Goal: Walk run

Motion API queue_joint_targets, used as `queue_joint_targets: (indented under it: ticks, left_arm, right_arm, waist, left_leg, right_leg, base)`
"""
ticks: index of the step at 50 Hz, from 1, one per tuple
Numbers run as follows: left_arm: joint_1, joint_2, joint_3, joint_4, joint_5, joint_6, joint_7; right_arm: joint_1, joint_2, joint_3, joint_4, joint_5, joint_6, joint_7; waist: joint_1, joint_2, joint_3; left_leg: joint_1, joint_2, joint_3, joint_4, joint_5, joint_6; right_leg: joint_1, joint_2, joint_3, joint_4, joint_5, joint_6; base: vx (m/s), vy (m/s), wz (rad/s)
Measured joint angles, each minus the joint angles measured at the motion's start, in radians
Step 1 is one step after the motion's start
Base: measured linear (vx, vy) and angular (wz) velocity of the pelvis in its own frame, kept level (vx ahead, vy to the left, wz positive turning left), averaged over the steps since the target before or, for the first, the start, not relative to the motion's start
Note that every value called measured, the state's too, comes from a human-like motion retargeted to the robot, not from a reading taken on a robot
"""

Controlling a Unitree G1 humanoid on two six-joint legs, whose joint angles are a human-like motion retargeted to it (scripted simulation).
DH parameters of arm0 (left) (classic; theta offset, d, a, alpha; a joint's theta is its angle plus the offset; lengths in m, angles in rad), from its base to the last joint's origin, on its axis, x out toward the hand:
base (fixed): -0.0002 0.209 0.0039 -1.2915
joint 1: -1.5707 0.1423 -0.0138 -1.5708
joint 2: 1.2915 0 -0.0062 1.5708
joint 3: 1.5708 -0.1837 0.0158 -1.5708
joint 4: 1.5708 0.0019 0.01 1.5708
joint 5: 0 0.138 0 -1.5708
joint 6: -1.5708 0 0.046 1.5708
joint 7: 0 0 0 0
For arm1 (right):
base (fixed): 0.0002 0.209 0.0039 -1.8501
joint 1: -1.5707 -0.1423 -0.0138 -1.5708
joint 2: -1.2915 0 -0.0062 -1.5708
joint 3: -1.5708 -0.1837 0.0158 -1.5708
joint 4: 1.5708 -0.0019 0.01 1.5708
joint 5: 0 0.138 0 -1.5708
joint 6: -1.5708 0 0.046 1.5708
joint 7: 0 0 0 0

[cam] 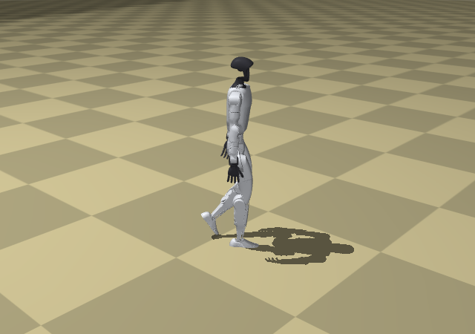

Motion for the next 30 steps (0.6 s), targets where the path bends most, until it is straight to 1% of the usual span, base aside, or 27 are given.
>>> queue_joint_targets:
  ticks: [2,4,5,7,8,10,11,12,13,15,18,20,22,23,25,26,27,28,29,30]
  left_arm:
    - [0.036,0.0,0.027,0.017,-0.001,-0.001,0.015]
    - [0.061,0.005,0.052,0.034,-0.009,0.009,0.022]
    - [0.071,0.007,0.065,0.041,-0.013,0.017,0.024]
    - [0.077,0.007,0.094,0.056,-0.03,0.03,0.029]
    - [0.078,0.005,0.108,0.064,-0.045,0.032,0.03]
    - [0.076,-0.002,0.134,0.078,-0.081,0.033,0.031]
    - [0.074,-0.008,0.146,0.08,-0.098,0.031,0.028]
    - [0.072,-0.014,0.157,0.081,-0.114,0.027,0.024]
    - [0.069,-0.021,0.169,0.08,-0.127,0.02,0.018]
    - [0.067,-0.037,0.192,0.073,-0.148,0.007,0.005]
    - [0.058,-0.049,0.206,0.066,-0.177,-0.001,-0.008]
    - [0.046,-0.041,0.205,0.068,-0.187,-0.005,-0.003]
    - [0.027,-0.023,0.195,0.074,-0.195,-0.016,0.013]
    - [0.017,-0.014,0.194,0.077,-0.201,-0.024,0.024]
    - [-0.015,0.007,0.186,0.082,-0.22,-0.041,0.042]
    - [-0.042,0.016,0.176,0.078,-0.233,-0.046,0.045]
    - [-0.072,0.024,0.166,0.071,-0.247,-0.047,0.045]
    - [-0.108,0.034,0.155,0.059,-0.261,-0.042,0.042]
    - [-0.146,0.042,0.144,0.042,-0.275,-0.037,0.036]
    - [-0.184,0.05,0.133,0.023,-0.288,-0.033,0.03]
  right_arm:
    - [-0.024,-0.006,0.025,-0.041,0.008,-0.023,0.003]
    - [-0.045,-0.014,0.045,-0.081,0.012,-0.044,0.008]
    - [-0.055,-0.02,0.053,-0.1,0.011,-0.054,0.01]
    - [-0.075,-0.034,0.058,-0.127,0.004,-0.067,0.016]
    - [-0.085,-0.041,0.059,-0.137,-0.002,-0.071,0.017]
    - [-0.102,-0.054,0.062,-0.145,-0.011,-0.075,0.019]
    - [-0.107,-0.059,0.063,-0.143,-0.012,-0.076,0.019]
    - [-0.112,-0.063,0.063,-0.14,-0.014,-0.075,0.019]
    - [-0.115,-0.065,0.063,-0.134,-0.015,-0.074,0.021]
    - [-0.116,-0.062,0.069,-0.118,-0.023,-0.069,0.025]
    - [-0.102,-0.044,0.079,-0.084,-0.05,-0.053,0.028]
    - [-0.073,-0.027,0.076,-0.061,-0.08,-0.051,0.024]
    - [-0.023,-0.011,0.072,-0.042,-0.113,-0.058,0.016]
    - [0.005,-0.002,0.075,-0.031,-0.129,-0.06,0.009]
    - [0.062,0.012,0.085,-0.003,-0.149,-0.057,-0.011]
    - [0.082,0.013,0.09,0.015,-0.15,-0.051,-0.02]
    - [0.1,0.014,0.093,0.034,-0.152,-0.045,-0.026]
    - [0.109,0.014,0.09,0.055,-0.155,-0.038,-0.028]
    - [0.12,0.016,0.084,0.07,-0.16,-0.028,-0.023]
    - [0.131,0.019,0.077,0.082,-0.167,-0.017,-0.015]
  waist:
    - [0.057,-0.014,0.006]
    - [0.101,-0.014,0.013]
    - [0.122,-0.014,0.018]
    - [0.149,-0.004,0.031]
    - [0.157,0.004,0.039]
    - [0.169,0.013,0.053]
    - [0.17,0.011,0.054]
    - [0.169,0.007,0.054]
    - [0.165,0.0,0.051]
    - [0.188,-0.02,0.051]
    - [0.243,-0.045,0.052]
    - [0.258,-0.053,0.034]
    - [0.229,-0.045,0.003]
    - [0.229,-0.043,-0.013]
    - [0.201,-0.017,-0.032]
    - [0.182,0.005,-0.026]
    - [0.172,0.027,-0.018]
    - [0.179,0.047,-0.009]
    - [0.187,0.062,-0.002]
    - [0.196,0.075,0.004]
  left_leg:
    - [-0.078,0.005,0.016,-0.046,-0.094,0.015]
    - [-0.136,0.022,0.041,-0.157,-0.157,0.03]
    - [-0.158,0.035,0.062,-0.226,-0.177,0.041]
    - [-0.185,0.061,0.125,-0.391,-0.181,0.059]
    - [-0.193,0.071,0.157,-0.483,-0.179,0.055]
    - [-0.214,0.055,0.192,-0.657,-0.203,0.053]
    - [-0.224,0.023,0.176,-0.734,-0.227,0.054]
    - [-0.23,-0.007,0.16,-0.806,-0.247,0.062]
    - [-0.23,-0.032,0.145,-0.869,-0.257,0.085]
    - [-0.212,-0.029,0.168,-0.917,-0.254,0.096]
    - [-0.166,0.037,0.311,-0.841,-0.235,0.123]
    - [-0.135,0.035,0.337,-0.847,-0.182,0.138]
    - [-0.108,0.027,0.304,-0.837,-0.164,0.141]
    - [-0.099,0.031,0.299,-0.833,-0.177,0.15]
    - [-0.074,0.047,0.25,-0.815,-0.217,0.157]
    - [-0.052,0.05,0.217,-0.809,-0.236,0.161]
    - [-0.031,0.057,0.192,-0.804,-0.255,0.163]
    - [-0.01,0.068,0.182,-0.803,-0.269,0.16]
    - [0.011,0.075,0.175,-0.804,-0.283,0.155]
    - [0.031,0.079,0.169,-0.806,-0.295,0.149]
  right_leg:
    - [0.032,0.015,0.011,-0.017,-0.01,-0.008]
    - [0.062,0.037,-0.002,-0.03,-0.027,-0.013]
    - [0.078,0.047,-0.01,-0.035,-0.038,-0.014]
    - [0.112,0.078,-0.016,-0.041,-0.068,-0.017]
    - [0.131,0.098,-0.012,-0.044,-0.083,-0.021]
    - [0.176,0.124,-0.032,-0.054,-0.111,-0.025]
    - [0.194,0.127,-0.053,-0.059,-0.124,-0.026]
    - [0.21,0.128,-0.072,-0.062,-0.135,-0.027]
    - [0.221,0.125,-0.086,-0.06,-0.144,-0.028]
    - [0.241,0.125,-0.067,-0.039,-0.149,-0.038]
    - [0.277,0.122,-0.023,0.007,-0.083,-0.034]
    - [0.298,0.106,-0.055,0.035,0.016,-0.021]
    - [0.303,0.105,-0.106,0.087,0.18,-0.01]
    - [0.294,0.1,-0.105,0.132,0.284,-0.004]
    - [0.244,0.13,-0.078,0.265,0.462,-0.001]
    - [0.212,0.126,-0.128,0.368,0.503,-0.022]
    - [0.18,0.12,-0.169,0.465,0.53,-0.044]
    - [0.147,0.111,-0.193,0.551,0.53,-0.066]
    - [0.109,0.116,-0.184,0.614,0.48,-0.063]
    - [0.069,0.127,-0.159,0.665,0.405,-0.048]
  base:
    - [0.72,-0.13,-0.72]
    - [0.74,-0.13,-0.31]
    - [0.49,-0.11,-0.02]
    - [0.55,-0.09,0.22]
    - [0.66,-0.07,0.34]
    - [0.65,-0.07,0.38]
    - [0.76,-0.06,0.48]
    - [0.92,-0.04,0.59]
    - [0.87,-0.04,0.34]
    - [0.72,-0.04,-0.31]
    - [0.85,0.04,-0.97]
    - [0.93,0.08,-0.38]
    - [1.12,0.15,0.43]
    - [1.14,0.15,0.33]
    - [0.94,0.13,0.64]
    - [0.81,0.14,0.96]
    - [0.79,0.17,0.7]
    - [0.74,0.16,0.33]
    - [0.67,0.14,0.09]
    - [0.69,0.13,0.33]
